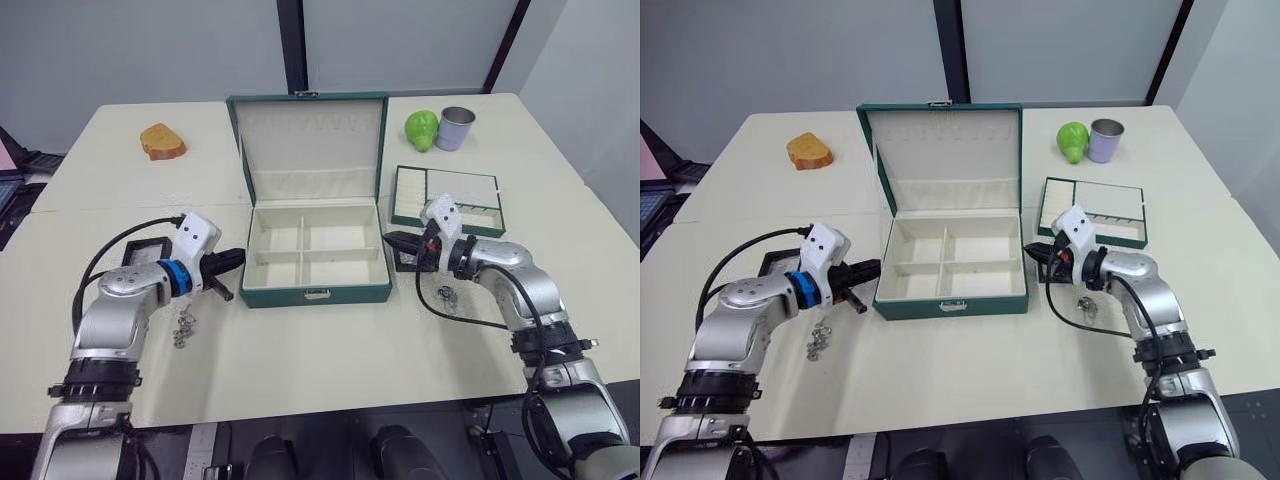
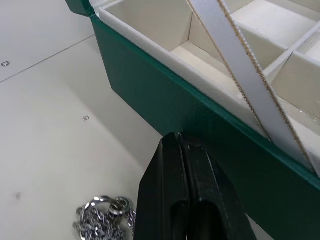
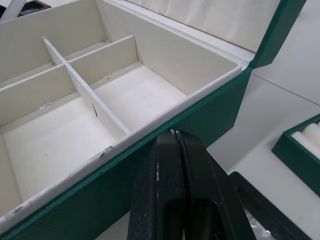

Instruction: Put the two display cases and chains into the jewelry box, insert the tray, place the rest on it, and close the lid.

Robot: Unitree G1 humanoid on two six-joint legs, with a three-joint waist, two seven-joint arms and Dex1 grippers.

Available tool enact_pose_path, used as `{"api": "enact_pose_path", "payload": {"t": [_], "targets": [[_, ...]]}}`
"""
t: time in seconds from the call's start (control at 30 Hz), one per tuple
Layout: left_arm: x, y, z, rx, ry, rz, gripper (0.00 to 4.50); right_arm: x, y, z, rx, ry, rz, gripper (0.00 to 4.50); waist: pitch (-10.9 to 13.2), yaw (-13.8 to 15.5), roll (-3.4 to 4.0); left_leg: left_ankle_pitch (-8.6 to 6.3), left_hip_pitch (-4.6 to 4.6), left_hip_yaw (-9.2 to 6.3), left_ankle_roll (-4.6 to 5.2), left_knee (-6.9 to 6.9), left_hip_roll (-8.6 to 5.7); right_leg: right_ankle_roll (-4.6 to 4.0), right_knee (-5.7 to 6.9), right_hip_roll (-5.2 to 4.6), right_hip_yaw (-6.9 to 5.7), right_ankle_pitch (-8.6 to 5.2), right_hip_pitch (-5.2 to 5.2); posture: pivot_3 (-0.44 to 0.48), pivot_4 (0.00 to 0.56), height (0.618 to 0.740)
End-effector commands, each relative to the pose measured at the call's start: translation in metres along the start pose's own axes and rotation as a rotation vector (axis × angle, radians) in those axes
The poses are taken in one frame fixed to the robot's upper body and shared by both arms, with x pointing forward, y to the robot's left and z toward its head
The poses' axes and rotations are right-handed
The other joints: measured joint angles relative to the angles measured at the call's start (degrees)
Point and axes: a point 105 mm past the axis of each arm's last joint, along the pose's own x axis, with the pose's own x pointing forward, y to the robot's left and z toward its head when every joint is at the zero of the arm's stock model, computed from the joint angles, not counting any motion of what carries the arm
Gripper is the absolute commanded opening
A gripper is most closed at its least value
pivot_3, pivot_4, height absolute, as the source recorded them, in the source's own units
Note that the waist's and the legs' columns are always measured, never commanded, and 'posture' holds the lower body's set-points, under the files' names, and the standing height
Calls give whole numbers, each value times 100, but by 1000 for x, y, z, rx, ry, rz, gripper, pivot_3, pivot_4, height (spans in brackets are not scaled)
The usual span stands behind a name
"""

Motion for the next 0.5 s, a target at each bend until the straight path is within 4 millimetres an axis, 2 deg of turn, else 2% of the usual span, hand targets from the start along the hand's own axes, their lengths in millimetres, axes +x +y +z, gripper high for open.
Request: {"api": "enact_pose_path", "payload": {"t": [0.03,0.3,0.5], "targets": [[-4,-28,7,26,-15,-122,0,4,37,9,-8,-32,174,15,0,1,0,0,0,1,0,-1,0,0,-1,0,2,0,0,0,150,740],[-31,-61,-9,3,62,-201,0,-9,63,-1,21,8,261,15,-1,19,-1,0,3,1,0,-9,0,0,-8,0,7,0,3,0,150,740],[-41,-74,-14,-15,99,-226,0,-13,77,-4,45,21,302,15,-1,31,-2,0,5,1,0,-13,-1,-1,-11,0,10,-1,6,0,150,740]]}}
